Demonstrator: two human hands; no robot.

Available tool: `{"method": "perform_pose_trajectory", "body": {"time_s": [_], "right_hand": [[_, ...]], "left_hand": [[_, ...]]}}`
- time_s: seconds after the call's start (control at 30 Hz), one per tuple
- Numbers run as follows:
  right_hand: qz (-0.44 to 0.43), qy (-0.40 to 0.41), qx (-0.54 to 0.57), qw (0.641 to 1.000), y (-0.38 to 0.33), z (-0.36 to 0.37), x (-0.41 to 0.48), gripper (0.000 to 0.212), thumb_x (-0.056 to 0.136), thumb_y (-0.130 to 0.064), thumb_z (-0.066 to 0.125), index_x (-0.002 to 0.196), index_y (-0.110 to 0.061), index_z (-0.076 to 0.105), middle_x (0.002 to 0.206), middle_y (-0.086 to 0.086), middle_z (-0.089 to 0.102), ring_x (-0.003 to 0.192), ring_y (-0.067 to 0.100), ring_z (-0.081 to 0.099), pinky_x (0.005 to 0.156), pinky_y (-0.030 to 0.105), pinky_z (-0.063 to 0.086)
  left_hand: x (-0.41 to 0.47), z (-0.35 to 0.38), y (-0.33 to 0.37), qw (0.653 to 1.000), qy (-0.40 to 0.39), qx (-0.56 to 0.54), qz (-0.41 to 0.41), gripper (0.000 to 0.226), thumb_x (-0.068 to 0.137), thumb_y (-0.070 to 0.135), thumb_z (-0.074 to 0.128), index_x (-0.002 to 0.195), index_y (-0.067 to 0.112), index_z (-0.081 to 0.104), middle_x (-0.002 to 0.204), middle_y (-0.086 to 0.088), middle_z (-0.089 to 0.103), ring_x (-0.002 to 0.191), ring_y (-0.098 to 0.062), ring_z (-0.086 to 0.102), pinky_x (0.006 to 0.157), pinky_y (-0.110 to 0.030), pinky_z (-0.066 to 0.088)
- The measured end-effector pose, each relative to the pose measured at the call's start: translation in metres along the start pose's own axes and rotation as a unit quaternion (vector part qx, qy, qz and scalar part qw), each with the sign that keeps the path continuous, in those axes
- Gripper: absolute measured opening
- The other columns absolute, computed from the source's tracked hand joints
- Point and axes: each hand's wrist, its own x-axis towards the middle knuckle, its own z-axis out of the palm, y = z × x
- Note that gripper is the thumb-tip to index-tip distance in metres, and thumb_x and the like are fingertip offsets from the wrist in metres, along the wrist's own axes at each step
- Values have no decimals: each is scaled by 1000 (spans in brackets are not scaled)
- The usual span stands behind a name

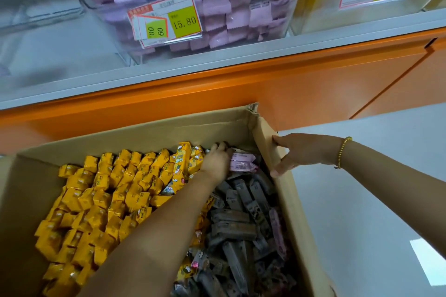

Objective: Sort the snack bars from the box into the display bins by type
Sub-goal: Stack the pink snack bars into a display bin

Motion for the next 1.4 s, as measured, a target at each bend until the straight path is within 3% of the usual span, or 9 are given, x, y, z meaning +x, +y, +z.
{"method": "perform_pose_trajectory", "body": {"time_s": [0.2, 0.33, 0.47, 0.6, 0.83, 0.9, 1.0, 1.2, 1.4], "right_hand": [[16, 21, -46, 999, -9, 0, -10, 99, 73, -44, 78, 148, -7, 25, 145, 7, 41, 106, 19, 59, 93, 28, 47], [-18, 139, -248, 958, -30, 5, -38, 62, 82, -48, 68, 127, -8, 55, 127, 10, 58, 113, 24, 54, 93, 32, 45], [-104, 198, -105, 969, -59, 13, -71, 56, 81, -61, 59, 107, -12, 69, 105, 10, 66, 89, 18, 60, 80, 33, 48], [-144, 107, 95, 979, -87, 37, -101, 37, 83, -44, 69, 87, -7, 72, 85, 15, 71, 69, 17, 61, 71, 30, 54], [-186, 222, 116, 950, -123, 46, -143, 26, 80, -22, 75, 78, 2, 67, 74, 14, 71, 63, 18, 62, 71, 39, 55], [-200, 206, 143, 947, -127, 40, -156, 22, 83, -18, 73, 81, 3, 65, 68, 6, 67, 60, 13, 61, 71, 34, 56], [-249, 149, 220, 932, -129, 32, -173, 10, 88, -10, 66, 92, -1, 66, 65, -6, 68, 62, 4, 64, 64, 19, 55], [-299, 136, 192, 925, -126, 42, -179, 17, 77, -29, 71, 90, -17, 70, 68, 8, 61, 68, 10, 63, 74, 30, 59], [-299, 228, 122, 918, -121, 50, -172, 47, 68, -44, 69, 59, -8, 39, 52, -2, 23, 51, 13, 32, 57, 26, 51]], "left_hand": [[-58, -35, 10, 977, 78, -159, -123, 52, 75, 31, 75, 123, 17, 57, 114, -8, 52, 108, -27, 48, 84, -29, 38], [-117, -76, 37, 874, 23, -452, -179, 37, 72, 40, 80, 96, 21, 60, 93, 4, 62, 79, -9, 59, 62, -16, 43], [-162, -111, 67, 776, 46, -611, -152, 26, 76, 40, 76, 91, 28, 58, 96, 4, 66, 82, -5, 63, 60, -13, 48], [-188, -134, 83, 787, 128, -584, -153, 38, 65, 48, 78, 90, 33, 53, 93, 6, 65, 87, -17, 64, 74, -35, 52], [-226, -178, 93, 808, 234, -530, -108, 40, 72, 37, 78, 100, 31, 51, 98, 4, 62, 87, -14, 60, 58, -20, 41], [-240, -190, 87, 758, 203, -617, -58, 35, 84, 30, 70, 115, 26, 56, 103, 5, 67, 88, -1, 64, 67, -13, 48], [-261, -198, 76, 664, 175, -727, -22, 27, 95, 25, 50, 120, 20, 60, 107, -2, 71, 97, -15, 67, 87, -30, 53], [-272, -196, 69, 559, 166, -812, -21, 49, 75, 13, 68, 121, 7, 55, 105, -13, 71, 86, -26, 68, 76, -37, 57], [-279, -200, 88, 654, 211, -727, -18, 33, 81, 14, 72, 107, 30, 60, 85, 18, 72, 70, 0, 65, 66, -18, 52]]}}
